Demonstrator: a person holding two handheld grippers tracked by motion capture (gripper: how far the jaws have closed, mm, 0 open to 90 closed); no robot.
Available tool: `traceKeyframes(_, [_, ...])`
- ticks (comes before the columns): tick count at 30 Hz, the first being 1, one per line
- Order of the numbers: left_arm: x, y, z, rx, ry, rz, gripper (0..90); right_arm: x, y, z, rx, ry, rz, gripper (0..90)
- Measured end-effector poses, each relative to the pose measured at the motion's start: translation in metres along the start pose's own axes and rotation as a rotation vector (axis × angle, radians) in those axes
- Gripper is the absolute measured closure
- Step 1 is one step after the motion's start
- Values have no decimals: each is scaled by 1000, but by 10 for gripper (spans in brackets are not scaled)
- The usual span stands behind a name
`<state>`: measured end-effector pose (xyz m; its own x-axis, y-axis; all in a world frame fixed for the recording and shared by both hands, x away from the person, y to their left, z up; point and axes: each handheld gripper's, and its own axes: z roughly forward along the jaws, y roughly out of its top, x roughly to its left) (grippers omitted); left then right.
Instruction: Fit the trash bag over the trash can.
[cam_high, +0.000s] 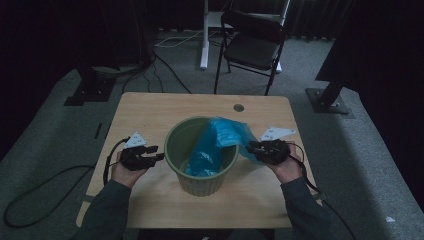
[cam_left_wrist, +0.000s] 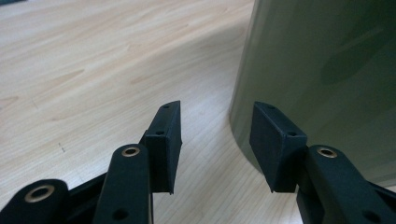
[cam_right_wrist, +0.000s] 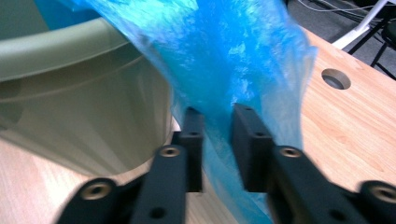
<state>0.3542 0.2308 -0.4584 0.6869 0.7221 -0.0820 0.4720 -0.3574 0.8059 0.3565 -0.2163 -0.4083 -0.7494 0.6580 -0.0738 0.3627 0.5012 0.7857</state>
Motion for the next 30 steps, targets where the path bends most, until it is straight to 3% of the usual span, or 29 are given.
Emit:
traceKeyframes(5, [-5,9,-10,-31,1,27,533,-3,6,-3,-38,-23,17,887])
traceKeyframes(11, [-5,22,-19,-50,13,56,523,-5,18,-7,-69,-22,18,896])
traceKeyframes(17, [0,38,-29,-91,-2,49,518,-5,32,-11,-104,-16,7,896])
traceKeyframes(27, [-4,63,-38,-126,-27,79,502,6,61,-11,-137,19,-54,895])
traceKeyframes(30, [-5,70,-39,-141,-51,79,488,10,67,-11,-139,36,-68,895])
